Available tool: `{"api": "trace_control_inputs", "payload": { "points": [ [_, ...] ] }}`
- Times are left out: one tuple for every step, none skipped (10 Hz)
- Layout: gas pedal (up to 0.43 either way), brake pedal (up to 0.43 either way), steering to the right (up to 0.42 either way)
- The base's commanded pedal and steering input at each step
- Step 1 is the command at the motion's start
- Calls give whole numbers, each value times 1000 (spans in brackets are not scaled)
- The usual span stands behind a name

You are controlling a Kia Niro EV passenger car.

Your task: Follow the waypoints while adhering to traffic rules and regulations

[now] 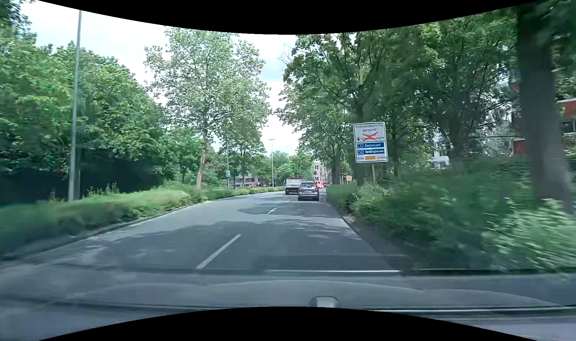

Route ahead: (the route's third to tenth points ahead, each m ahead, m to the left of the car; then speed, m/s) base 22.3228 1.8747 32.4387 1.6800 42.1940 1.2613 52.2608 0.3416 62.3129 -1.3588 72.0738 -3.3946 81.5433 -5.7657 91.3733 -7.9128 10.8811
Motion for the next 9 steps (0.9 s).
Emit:
{"api": "trace_control_inputs", "payload": {
  "points": [
    [20, 18, 7],
    [39, 18, 7],
    [39, 18, 8],
    [47, 18, 8],
    [47, 18, 8],
    [59, 18, 8],
    [59, 18, 8],
    [59, 18, 8],
    [59, 18, 8]
  ]
}}
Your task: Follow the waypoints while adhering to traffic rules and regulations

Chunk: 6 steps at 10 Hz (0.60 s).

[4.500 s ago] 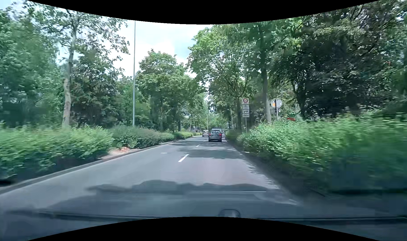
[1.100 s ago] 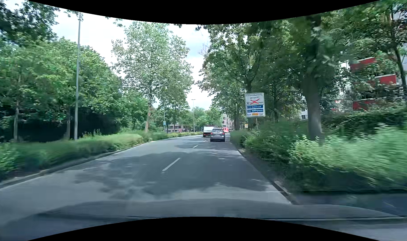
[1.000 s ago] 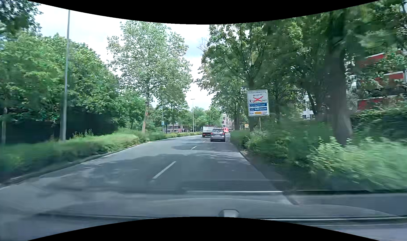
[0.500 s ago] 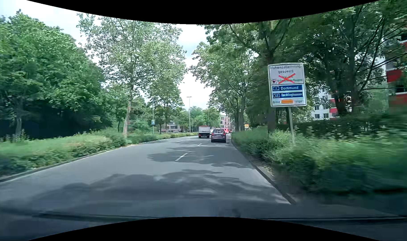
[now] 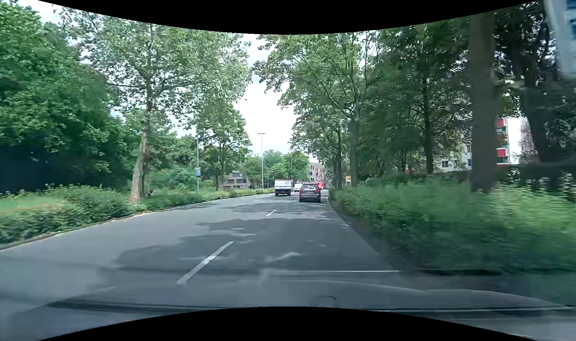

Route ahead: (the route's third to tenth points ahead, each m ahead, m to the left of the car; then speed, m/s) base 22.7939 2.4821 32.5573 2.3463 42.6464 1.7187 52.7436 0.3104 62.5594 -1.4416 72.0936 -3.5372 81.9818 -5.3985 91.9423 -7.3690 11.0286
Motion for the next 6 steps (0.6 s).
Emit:
{"api": "trace_control_inputs", "payload": {
  "points": [
    [59, 18, 8],
    [59, 18, 9],
    [59, 18, 9],
    [59, 18, 11],
    [59, 18, 12],
    [59, 18, 12]
  ]
}}
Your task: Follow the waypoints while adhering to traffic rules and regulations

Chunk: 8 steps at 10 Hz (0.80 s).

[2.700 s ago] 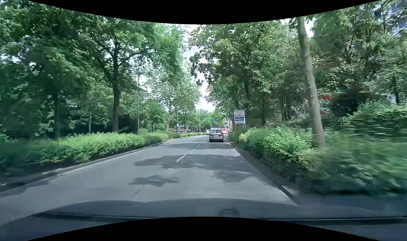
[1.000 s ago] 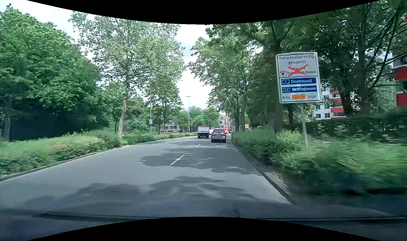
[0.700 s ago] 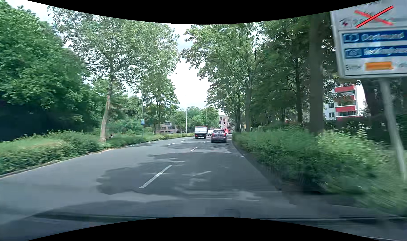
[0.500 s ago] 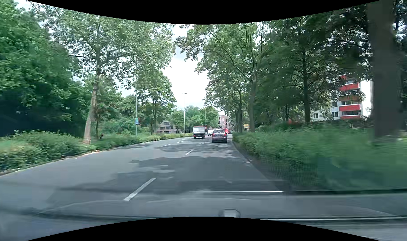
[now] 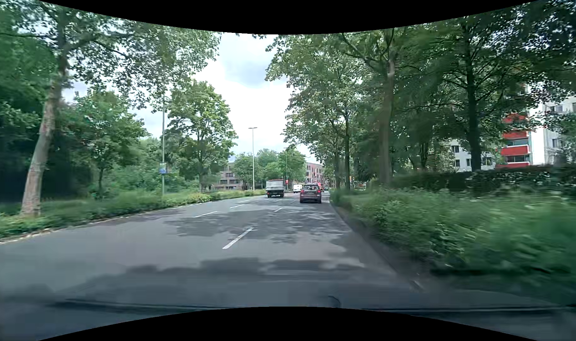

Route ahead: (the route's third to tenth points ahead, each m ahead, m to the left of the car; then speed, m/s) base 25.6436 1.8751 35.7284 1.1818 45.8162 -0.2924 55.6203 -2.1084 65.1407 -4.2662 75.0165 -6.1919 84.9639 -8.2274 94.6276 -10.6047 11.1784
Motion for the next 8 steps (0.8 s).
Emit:
{"api": "trace_control_inputs", "payload": {
  "points": [
    [59, 18, 12],
    [59, 18, 12],
    [47, 18, 11],
    [39, 18, 10],
    [39, 18, 10],
    [39, 18, 10],
    [39, 18, 10],
    [39, 18, 10]
  ]
}}
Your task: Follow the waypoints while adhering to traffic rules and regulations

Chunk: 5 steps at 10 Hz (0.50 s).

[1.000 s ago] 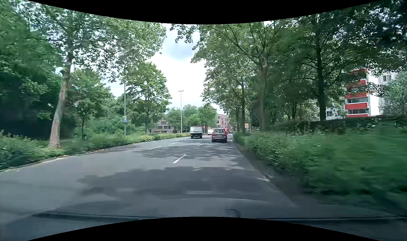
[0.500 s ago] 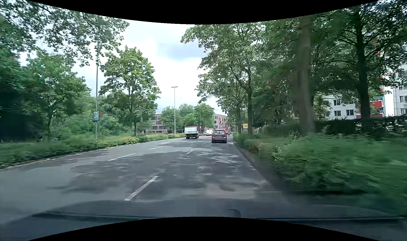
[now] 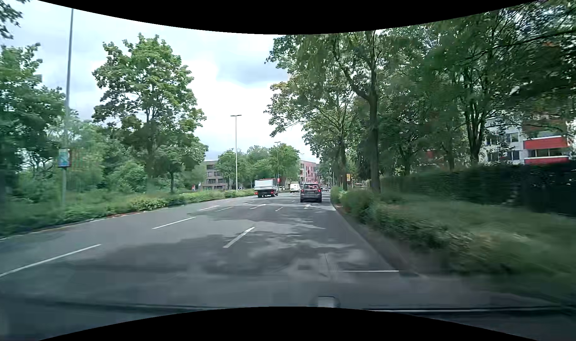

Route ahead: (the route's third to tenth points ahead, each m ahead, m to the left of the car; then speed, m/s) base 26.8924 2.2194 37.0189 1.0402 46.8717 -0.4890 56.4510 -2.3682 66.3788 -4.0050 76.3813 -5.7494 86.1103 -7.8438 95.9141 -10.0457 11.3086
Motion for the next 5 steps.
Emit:
{"api": "trace_control_inputs", "payload": {
  "points": [
    [39, 18, 10],
    [59, 18, 11],
    [67, 18, 11],
    [67, 18, 11],
    [67, 18, 12]
  ]
}}
